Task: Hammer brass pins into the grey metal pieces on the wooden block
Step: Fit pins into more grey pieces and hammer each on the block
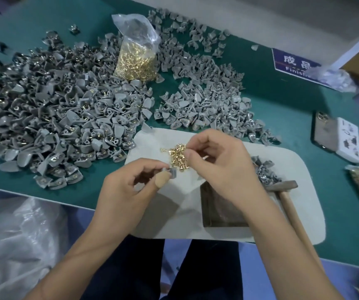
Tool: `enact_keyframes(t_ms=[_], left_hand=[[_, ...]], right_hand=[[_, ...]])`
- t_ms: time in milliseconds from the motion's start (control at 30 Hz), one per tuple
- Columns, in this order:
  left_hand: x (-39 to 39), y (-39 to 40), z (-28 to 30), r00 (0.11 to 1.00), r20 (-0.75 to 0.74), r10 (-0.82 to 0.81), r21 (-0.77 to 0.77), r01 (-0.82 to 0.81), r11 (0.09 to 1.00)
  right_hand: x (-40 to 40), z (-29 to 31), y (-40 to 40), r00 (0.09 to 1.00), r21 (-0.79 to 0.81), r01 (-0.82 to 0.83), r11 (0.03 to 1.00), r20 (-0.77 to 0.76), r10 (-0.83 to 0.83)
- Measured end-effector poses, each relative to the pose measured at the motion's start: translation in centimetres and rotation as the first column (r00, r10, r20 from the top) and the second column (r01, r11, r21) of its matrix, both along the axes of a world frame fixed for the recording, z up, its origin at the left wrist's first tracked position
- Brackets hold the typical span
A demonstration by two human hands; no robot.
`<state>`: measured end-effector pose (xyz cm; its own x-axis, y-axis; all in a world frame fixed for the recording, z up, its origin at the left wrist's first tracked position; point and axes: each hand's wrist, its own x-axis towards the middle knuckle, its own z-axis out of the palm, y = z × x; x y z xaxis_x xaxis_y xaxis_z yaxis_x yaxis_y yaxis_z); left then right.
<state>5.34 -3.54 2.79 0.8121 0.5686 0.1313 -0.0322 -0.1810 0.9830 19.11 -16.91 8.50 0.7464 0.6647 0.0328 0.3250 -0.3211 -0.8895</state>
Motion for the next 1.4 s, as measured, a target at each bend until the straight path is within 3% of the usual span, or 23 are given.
enact_keyframes(t_ms=[200,267,367,567,700,1167,1400], left_hand=[[0.9,-3.7,0.6,0.975,-0.025,-0.220,-0.003,0.220,0.976],[1.3,-5.1,0.8,0.961,-0.053,-0.270,0.043,0.272,0.961],[2.1,-6.8,0.9,0.946,-0.112,-0.305,0.202,0.322,0.925],[2.6,-8.2,0.7,0.933,-0.222,-0.282,0.358,0.347,0.867],[2.5,-8.0,0.4,0.943,-0.240,-0.230,0.365,0.307,0.879],[2.1,-8.4,0.3,0.959,-0.248,-0.140,0.465,0.244,0.851],[1.9,-8.5,0.4,0.957,-0.258,-0.132,0.460,0.242,0.854]], right_hand=[[-2.7,0.3,-7.8,0.964,0.086,0.166,0.982,-0.222,-0.144],[-3.4,0.2,-9.6,0.975,0.025,0.164,0.986,-0.156,-0.158],[-3.5,0.0,-11.7,0.978,-0.208,0.176,0.962,0.147,-0.148],[-4.1,-0.1,-12.2,0.865,-0.481,0.206,0.853,0.497,0.072],[-4.1,0.3,-11.3,0.810,-0.520,0.186,0.834,0.562,0.170],[-4.6,1.1,-11.1,0.814,-0.598,0.164,0.784,0.532,0.235],[-4.8,0.6,-11.5,0.821,-0.532,0.184,0.826,0.546,0.169]])
